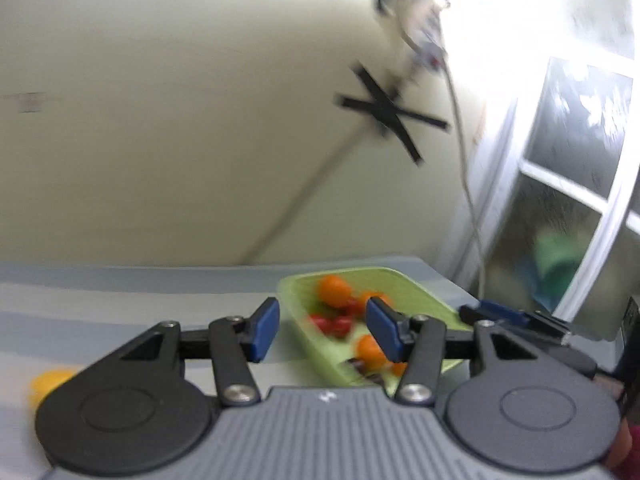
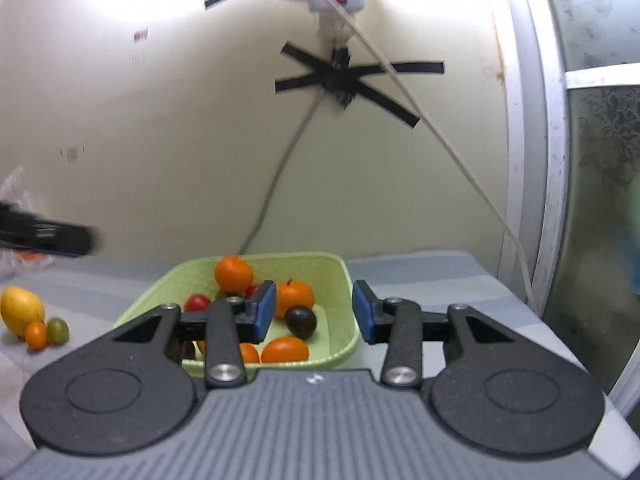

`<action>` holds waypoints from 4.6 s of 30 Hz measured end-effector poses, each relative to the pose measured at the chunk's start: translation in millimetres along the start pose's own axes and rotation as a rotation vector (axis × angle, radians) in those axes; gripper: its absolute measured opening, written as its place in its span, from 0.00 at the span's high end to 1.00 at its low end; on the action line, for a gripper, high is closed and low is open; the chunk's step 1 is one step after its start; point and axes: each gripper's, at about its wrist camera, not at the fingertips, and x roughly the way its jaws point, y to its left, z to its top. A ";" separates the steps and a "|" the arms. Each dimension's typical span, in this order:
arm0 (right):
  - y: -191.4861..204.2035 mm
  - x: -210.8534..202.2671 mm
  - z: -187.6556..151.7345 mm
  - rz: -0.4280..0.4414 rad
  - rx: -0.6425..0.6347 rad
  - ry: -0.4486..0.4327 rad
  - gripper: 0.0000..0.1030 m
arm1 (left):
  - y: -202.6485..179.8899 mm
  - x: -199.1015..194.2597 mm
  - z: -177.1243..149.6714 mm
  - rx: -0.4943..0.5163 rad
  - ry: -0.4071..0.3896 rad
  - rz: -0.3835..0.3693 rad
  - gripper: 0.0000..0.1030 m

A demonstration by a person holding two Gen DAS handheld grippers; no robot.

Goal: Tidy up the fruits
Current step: 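Grasp an orange tomato with the left gripper while the right gripper grasps a green lime, then release the orange tomato and green lime into the green basket with both grippers, then move both grippers toward the yellow grapefruit and close the right gripper on it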

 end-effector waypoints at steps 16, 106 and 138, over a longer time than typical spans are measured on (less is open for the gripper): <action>120.1 19.0 14.9 0.431 -0.082 0.191 0.63 | 45.8 -34.3 -68.8 0.081 0.108 0.198 0.56; 53.3 -82.7 -35.2 0.095 0.389 0.225 0.38 | -51.3 -55.6 -91.1 -0.003 0.167 0.220 0.37; 252.4 78.2 -13.7 0.382 -0.120 0.356 0.27 | 134.5 -61.5 -38.8 -0.205 0.031 0.334 0.19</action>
